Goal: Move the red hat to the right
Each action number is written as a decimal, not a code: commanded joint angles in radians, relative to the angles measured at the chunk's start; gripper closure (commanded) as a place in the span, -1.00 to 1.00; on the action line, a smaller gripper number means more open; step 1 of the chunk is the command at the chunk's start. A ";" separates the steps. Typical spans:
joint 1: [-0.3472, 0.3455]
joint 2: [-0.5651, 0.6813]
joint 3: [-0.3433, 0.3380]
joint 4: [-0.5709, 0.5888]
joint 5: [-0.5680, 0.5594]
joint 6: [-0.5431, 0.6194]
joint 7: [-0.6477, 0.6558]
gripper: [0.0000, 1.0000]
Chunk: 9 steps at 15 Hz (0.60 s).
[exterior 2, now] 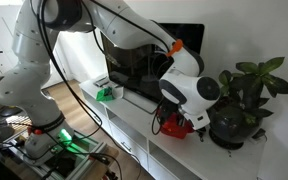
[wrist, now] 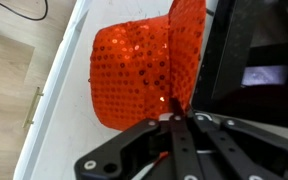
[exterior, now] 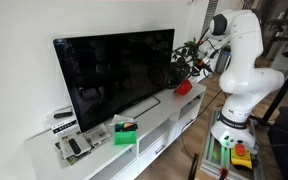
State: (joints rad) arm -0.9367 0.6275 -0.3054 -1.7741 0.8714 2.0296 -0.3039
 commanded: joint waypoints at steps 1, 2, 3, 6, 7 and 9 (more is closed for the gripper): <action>-0.008 0.046 0.032 0.026 0.098 0.131 0.112 0.99; -0.007 0.052 0.038 0.024 0.121 0.174 0.127 0.99; -0.005 0.060 0.043 0.025 0.137 0.207 0.140 0.99; 0.020 0.077 0.046 0.010 0.116 0.262 0.185 0.99; 0.031 0.082 0.044 0.005 0.099 0.268 0.201 0.99; 0.049 0.094 0.039 0.001 0.071 0.266 0.222 0.99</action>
State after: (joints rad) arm -0.9142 0.6936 -0.2617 -1.7758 0.9739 2.2738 -0.1306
